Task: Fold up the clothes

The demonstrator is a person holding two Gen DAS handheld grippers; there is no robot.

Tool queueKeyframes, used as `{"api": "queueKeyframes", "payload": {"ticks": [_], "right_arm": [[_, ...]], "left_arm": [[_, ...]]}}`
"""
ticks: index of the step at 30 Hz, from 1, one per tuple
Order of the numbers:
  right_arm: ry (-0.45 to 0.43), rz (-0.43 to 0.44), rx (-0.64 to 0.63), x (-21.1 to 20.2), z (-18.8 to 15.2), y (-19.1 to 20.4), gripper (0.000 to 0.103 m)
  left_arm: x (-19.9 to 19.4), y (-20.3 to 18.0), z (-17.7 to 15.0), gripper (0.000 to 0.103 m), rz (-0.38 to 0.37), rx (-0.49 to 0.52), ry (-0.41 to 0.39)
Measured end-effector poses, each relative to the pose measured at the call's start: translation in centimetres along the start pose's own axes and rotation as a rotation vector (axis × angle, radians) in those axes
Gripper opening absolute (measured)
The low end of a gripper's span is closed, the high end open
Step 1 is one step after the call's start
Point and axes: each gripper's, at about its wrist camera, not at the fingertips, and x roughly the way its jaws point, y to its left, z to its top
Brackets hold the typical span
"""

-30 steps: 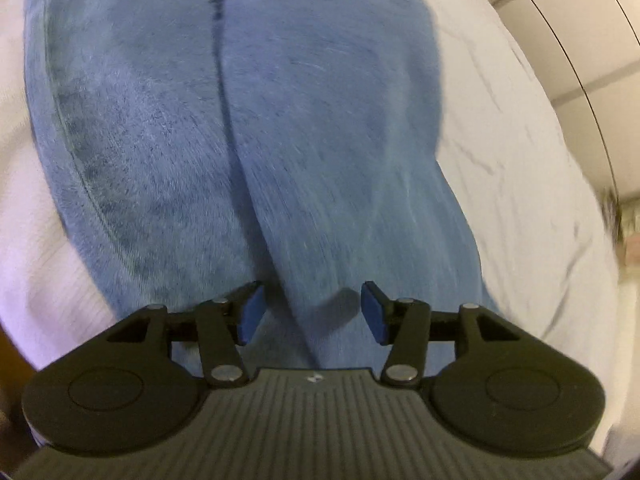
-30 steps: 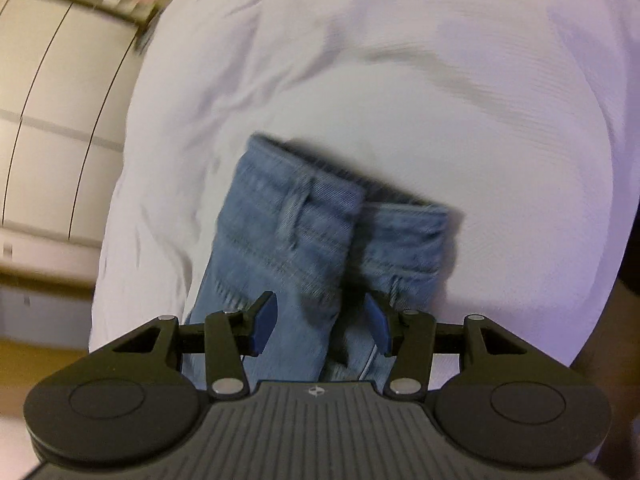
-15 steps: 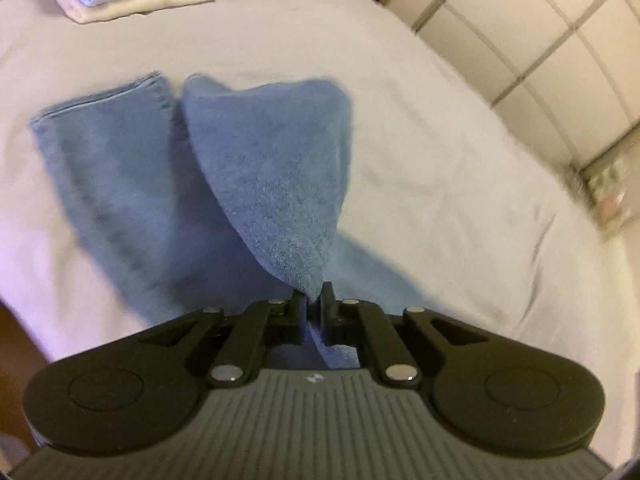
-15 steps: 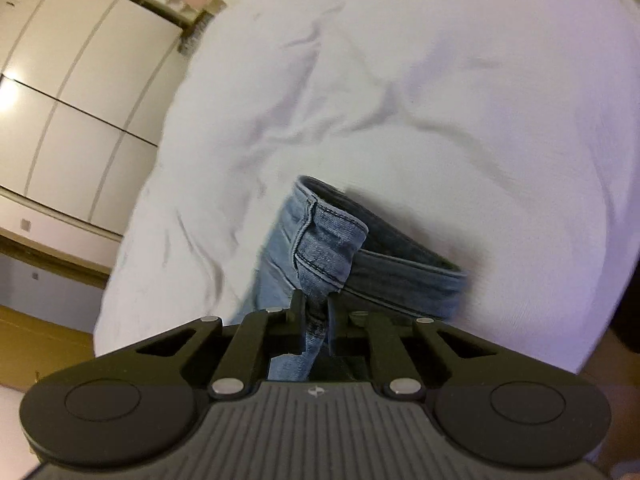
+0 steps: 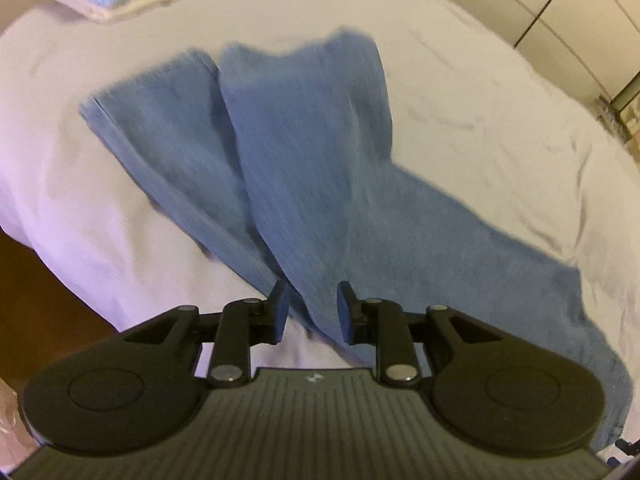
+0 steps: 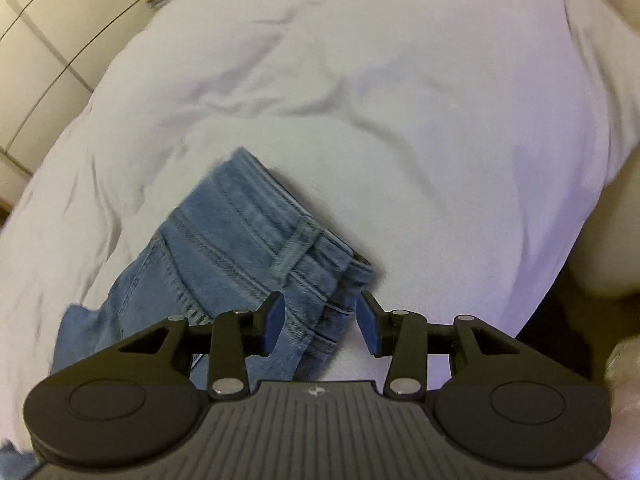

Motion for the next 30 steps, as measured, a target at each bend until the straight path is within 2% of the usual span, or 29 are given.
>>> {"api": "queueKeyframes", "payload": {"ticks": [3,4,5,7,9,11,12,14,15,18,19,20,22,25,27,28,30], "right_arm": [[-0.084,-0.142,-0.173,-1.8,-1.2,3.4,0.046],[-0.098,-0.116,-0.210,-2.1,-1.6,4.6,0.046],[-0.088,-0.034,-0.223,-2.2,-2.0,5.8,0.046],[-0.015,0.156,-0.214,-1.3,-3.3,8.1,0.045],[0.051,0.274,-0.211,0.4,-5.3,10.7,0.045],[0.080,0.350,-0.232,2.1,-7.6,13.3,0.045],[0.088,0.380,-0.247,3.0,-8.7,14.5,0.045],[0.098,0.439,-0.272,4.3,-10.6,16.3,0.045],[0.097,0.470,-0.289,5.0,-11.4,17.0,0.045],[0.066,0.527,-0.343,6.6,-13.2,17.6,0.046],[0.046,0.545,-0.358,7.0,-13.7,17.5,0.046],[0.024,0.567,-0.368,7.2,-14.0,17.1,0.046],[-0.017,0.615,-0.383,7.9,-14.2,16.5,0.046],[-0.073,0.650,-0.384,7.8,-14.6,15.5,0.045],[-0.092,0.619,-0.356,6.1,-15.4,15.0,0.046],[-0.102,0.603,-0.342,5.3,-15.8,14.7,0.046],[-0.114,0.580,-0.307,3.6,-16.5,14.3,0.048]], "left_arm": [[-1.1,3.3,2.1,0.026,-0.007,-0.052,-0.049],[-0.9,4.5,3.0,0.028,-0.011,-0.075,-0.064],[-0.1,5.7,4.0,0.028,-0.008,-0.097,-0.075],[2.2,7.9,5.8,0.028,-0.024,-0.151,-0.077],[4.4,10.5,7.2,0.028,-0.080,-0.251,-0.069],[6.7,12.4,8.6,0.030,-0.167,-0.355,-0.069],[7.7,12.9,9.1,0.032,-0.184,-0.379,-0.080],[9.4,13.9,10.1,0.047,-0.224,-0.422,-0.109],[10.2,14.2,10.5,0.050,-0.245,-0.436,-0.124],[12.6,14.8,11.4,0.047,-0.332,-0.471,-0.150],[13.5,14.7,11.6,0.037,-0.347,-0.460,-0.148],[14.2,14.5,11.7,0.020,-0.359,-0.445,-0.148],[14.1,13.4,11.8,0.002,-0.341,-0.361,-0.173],[11.4,11.9,12.0,0.002,-0.302,-0.225,-0.262],[7.0,11.4,12.2,0.003,-0.291,-0.143,-0.364],[4.5,11.1,12.3,0.004,-0.252,-0.091,-0.418],[0.6,10.5,12.5,0.020,-0.136,0.016,-0.494]]}}
